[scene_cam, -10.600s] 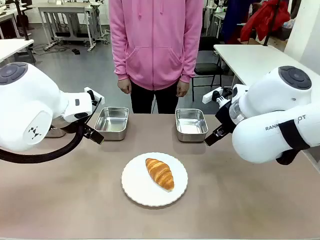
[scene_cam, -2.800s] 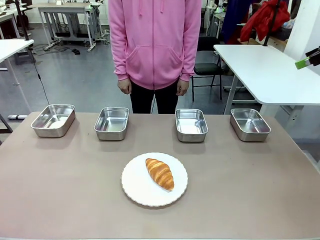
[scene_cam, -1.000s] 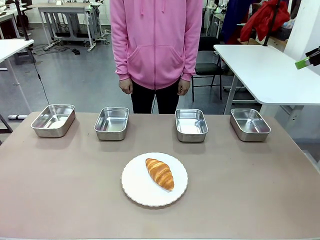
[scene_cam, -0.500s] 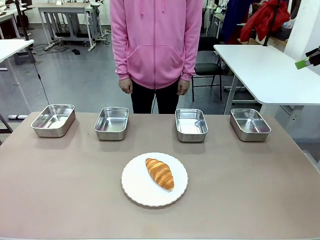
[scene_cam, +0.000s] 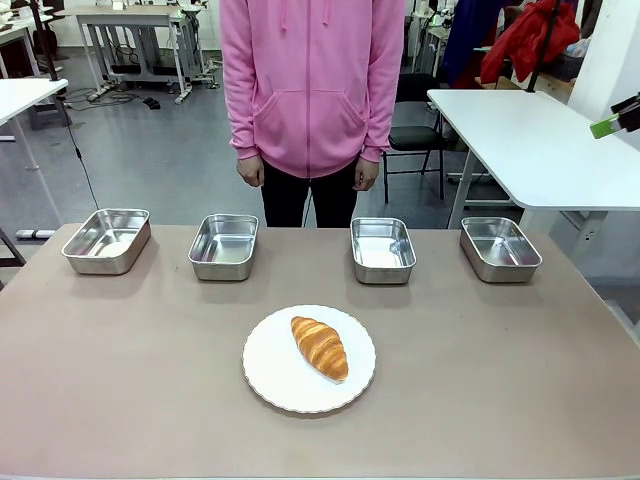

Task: Place the bread in the container.
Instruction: Place the Butter Roll into the Airtight Container indicated by the human.

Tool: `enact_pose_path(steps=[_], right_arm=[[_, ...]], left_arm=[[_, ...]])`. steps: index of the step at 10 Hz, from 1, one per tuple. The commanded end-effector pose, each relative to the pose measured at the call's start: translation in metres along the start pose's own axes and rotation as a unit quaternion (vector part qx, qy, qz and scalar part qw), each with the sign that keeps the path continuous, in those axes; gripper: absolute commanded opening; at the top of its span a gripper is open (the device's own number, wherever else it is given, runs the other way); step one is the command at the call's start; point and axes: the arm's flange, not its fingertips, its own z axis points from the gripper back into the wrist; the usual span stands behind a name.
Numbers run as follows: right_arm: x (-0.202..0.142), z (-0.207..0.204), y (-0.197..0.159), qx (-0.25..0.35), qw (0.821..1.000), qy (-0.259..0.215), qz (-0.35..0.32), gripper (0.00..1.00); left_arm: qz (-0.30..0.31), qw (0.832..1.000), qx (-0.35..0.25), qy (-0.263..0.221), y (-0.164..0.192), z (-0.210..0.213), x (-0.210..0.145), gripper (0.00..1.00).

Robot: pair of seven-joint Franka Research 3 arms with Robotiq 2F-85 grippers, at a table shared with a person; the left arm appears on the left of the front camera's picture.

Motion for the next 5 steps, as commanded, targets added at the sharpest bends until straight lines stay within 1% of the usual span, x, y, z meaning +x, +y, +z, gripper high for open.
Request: enact_pose_path(steps=[1, 5], right_arm=[[0.0001, -0.0002, -0.0014, 0.005, 1.000, -0.009, 0.002, 1.00], [0.0001, -0.0002, -0.0014, 0.005, 1.000, -0.009, 0.002, 1.00]], left_arm=[[-0.001, 1.000, -0.001, -0.003, 0.0000, -0.0008, 0.0008, 1.00], [-0.001, 1.000, -0.001, -0.003, 0.0000, -0.0008, 0.0008, 1.00]])
